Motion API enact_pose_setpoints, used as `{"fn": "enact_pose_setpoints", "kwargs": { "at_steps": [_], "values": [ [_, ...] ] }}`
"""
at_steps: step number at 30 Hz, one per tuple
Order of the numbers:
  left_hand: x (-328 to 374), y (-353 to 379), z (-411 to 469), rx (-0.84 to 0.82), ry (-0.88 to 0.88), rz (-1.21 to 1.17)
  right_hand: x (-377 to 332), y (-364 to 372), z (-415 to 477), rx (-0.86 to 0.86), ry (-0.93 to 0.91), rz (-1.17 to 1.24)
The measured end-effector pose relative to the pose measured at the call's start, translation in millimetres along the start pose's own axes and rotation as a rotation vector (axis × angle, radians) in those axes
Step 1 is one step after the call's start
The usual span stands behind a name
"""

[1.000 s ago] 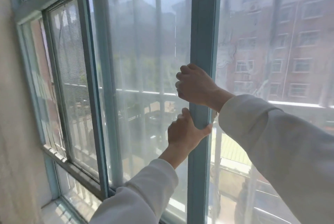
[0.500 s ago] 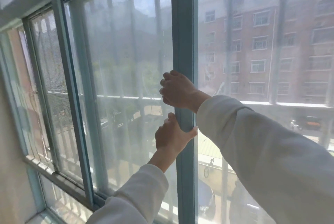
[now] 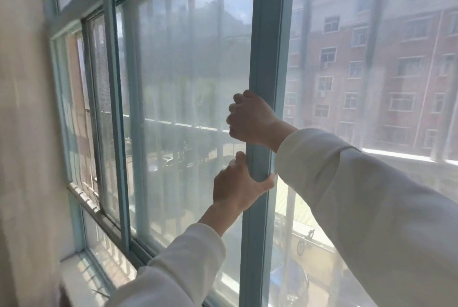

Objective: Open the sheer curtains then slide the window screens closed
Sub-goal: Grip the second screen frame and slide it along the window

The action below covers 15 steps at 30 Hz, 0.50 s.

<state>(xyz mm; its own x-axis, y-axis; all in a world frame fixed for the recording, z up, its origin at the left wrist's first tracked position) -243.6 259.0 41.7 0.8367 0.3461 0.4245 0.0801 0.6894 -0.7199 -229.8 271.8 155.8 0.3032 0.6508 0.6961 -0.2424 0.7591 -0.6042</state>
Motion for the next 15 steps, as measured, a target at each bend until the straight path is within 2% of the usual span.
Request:
{"fn": "enact_pose_setpoints", "kwargs": {
  "at_steps": [6, 15],
  "values": [
    [42.7, 10.6, -20.6, 0.031, 0.088, -0.054, 23.0, -5.0, -48.2, 0.034, 0.002, 0.008],
    [86.9, 20.5, -44.3, 0.087, 0.111, -0.073, 42.3, -15.0, -95.6, 0.002, 0.017, 0.002]
  ]
}}
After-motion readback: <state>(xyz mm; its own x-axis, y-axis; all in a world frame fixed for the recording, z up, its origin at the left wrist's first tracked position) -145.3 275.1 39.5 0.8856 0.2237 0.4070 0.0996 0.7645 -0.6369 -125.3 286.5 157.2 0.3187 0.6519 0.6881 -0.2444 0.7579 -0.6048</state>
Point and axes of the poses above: each hand's wrist, its own z-axis towards the middle knuckle, its own y-axis out of the palm, x = y × z, the point moved 6 cm from there along z, towards the middle knuckle, and after that the axes turned 7 degrees about -x, right-handed, at the moved point
